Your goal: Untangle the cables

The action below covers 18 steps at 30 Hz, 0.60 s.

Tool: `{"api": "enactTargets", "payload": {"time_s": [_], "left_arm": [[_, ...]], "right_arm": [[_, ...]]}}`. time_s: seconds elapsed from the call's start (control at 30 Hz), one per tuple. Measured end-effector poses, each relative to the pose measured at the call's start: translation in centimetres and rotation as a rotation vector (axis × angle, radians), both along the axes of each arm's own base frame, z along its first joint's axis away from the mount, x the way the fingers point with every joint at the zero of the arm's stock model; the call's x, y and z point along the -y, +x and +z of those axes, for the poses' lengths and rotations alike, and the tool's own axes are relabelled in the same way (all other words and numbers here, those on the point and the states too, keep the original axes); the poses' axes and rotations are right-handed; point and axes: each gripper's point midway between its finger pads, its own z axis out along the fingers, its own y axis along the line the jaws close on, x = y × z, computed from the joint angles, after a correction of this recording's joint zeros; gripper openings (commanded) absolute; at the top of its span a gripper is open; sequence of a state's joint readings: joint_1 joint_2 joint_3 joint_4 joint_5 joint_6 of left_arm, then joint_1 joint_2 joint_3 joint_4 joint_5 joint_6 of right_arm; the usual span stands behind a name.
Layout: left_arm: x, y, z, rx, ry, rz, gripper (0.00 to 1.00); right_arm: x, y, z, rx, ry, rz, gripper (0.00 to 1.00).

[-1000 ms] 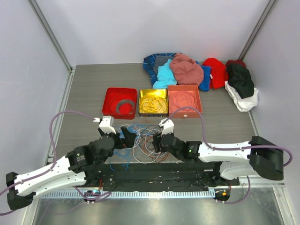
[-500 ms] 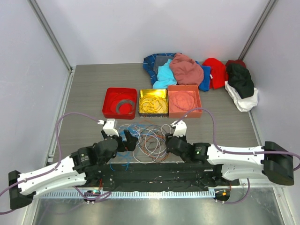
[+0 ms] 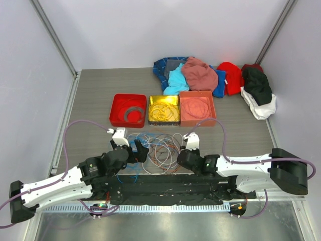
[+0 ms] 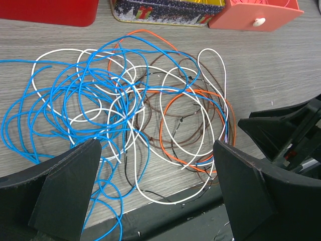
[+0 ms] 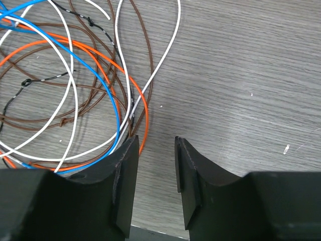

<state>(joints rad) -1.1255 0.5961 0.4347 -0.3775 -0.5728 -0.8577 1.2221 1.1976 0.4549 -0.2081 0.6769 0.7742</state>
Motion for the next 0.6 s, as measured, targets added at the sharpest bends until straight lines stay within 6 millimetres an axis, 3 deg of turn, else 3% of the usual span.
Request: {"api": "enactTargets", "payload": {"time_s": [0.4,0.6], "left_arm": [[0.3,-0.1,-0.1,-0.007,-0.006,-0.005,1.0],[0.3,0.0,0.0,-0.007,-0.015,-0.003,1.0]], "right_arm": [[-0.3,0.3,-1.6,-0.002,-0.03,-0.009,0.39],[-0.9,0.7,-1.6,0.006,-0.035,-0.012,0.29]]}}
